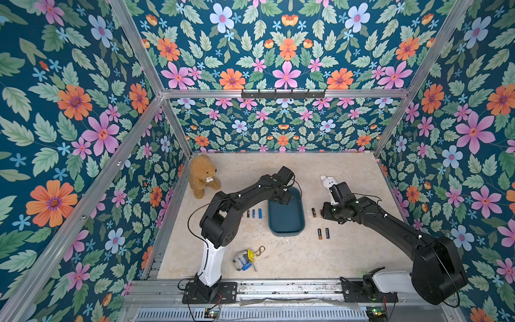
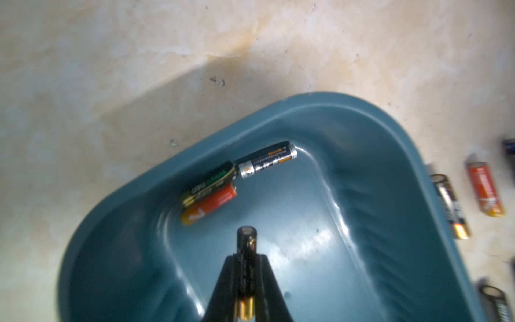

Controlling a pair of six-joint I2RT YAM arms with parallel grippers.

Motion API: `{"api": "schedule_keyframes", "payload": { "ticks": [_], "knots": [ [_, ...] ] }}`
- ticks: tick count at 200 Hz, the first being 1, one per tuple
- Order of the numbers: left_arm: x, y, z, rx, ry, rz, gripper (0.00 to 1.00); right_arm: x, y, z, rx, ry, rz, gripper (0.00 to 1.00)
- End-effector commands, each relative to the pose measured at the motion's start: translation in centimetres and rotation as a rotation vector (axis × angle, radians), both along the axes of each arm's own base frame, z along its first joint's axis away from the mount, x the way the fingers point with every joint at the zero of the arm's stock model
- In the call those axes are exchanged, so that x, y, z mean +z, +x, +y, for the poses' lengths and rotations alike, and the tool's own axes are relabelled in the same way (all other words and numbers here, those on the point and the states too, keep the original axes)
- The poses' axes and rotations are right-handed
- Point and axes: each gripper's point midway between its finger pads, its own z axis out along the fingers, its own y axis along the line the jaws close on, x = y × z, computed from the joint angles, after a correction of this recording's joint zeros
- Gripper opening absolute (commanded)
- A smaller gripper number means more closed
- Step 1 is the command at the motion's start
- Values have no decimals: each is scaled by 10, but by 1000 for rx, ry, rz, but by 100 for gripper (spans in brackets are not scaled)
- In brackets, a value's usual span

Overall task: Take the batteries out of the storage box
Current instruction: Pick up the battery from the storage box, then place the battery at the center of the board.

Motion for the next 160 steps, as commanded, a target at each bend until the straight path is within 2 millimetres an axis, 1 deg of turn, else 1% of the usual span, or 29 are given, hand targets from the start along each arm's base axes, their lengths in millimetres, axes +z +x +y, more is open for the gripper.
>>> {"api": "schedule_keyframes", "payload": {
  "ticks": [1,23,53,62,66,87,100,120,140,160],
  "knots": [
    [22,0,7,72,-39,-44,7,8,5,6,26,24,-33,38],
    [45,-5,22,123,-50,-86,8,10,7,10,47,34,-41,39],
    [61,-22,47,201,-45,-95,8,14,10,18,68,64,-47,39],
    [65,-29,57,230,-51,-103,8,16,11,20,73,70,-49,39],
    [64,-33,61,241,-49,-101,8,17,12,20,77,71,-50,39],
    [71,-50,93,331,-25,-121,8,21,15,23,85,79,-57,39],
    [72,-62,110,377,-7,-119,8,23,17,25,85,82,-61,39],
    [71,-77,128,418,-4,-109,8,26,21,27,84,82,-53,39],
    [63,-89,136,434,-8,-79,8,32,25,29,78,81,-48,39],
    [47,-101,140,439,-16,-44,8,44,35,32,40,90,-72,38]
  ]
}}
